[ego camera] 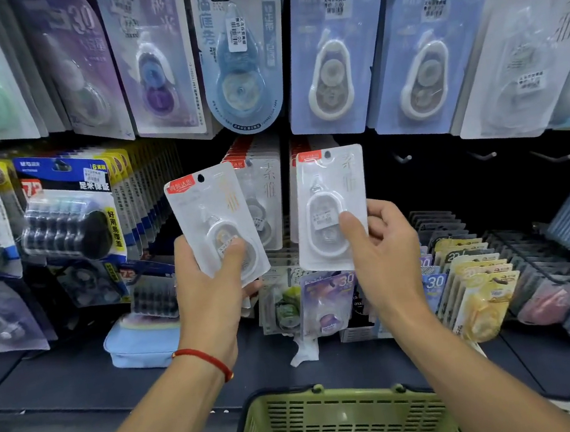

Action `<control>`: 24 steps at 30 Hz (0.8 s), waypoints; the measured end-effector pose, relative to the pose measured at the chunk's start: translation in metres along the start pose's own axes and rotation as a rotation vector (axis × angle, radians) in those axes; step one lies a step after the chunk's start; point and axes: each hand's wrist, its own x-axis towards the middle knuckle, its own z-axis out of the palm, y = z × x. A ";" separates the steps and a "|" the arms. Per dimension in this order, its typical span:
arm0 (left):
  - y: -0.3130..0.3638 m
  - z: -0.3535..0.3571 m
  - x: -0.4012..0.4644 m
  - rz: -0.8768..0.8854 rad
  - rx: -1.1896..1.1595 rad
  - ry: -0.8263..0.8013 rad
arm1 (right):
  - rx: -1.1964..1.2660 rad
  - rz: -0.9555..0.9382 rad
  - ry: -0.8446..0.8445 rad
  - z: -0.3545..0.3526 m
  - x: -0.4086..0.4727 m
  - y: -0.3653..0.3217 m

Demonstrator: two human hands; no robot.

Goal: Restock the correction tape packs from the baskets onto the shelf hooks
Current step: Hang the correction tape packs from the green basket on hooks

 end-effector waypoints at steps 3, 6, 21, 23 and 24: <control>0.001 0.001 -0.001 0.021 0.023 -0.044 | -0.044 -0.032 0.133 -0.016 0.007 0.003; 0.000 0.004 -0.005 0.013 0.013 -0.125 | -0.056 0.009 0.222 -0.038 0.016 0.009; -0.006 0.038 -0.026 -0.058 0.037 -0.262 | 0.030 0.075 0.265 -0.077 0.018 0.013; -0.007 0.041 -0.028 -0.064 0.036 -0.282 | -0.006 0.054 0.238 -0.081 0.019 0.015; -0.007 0.044 -0.029 -0.065 0.036 -0.294 | -0.033 0.059 0.217 -0.084 0.020 0.016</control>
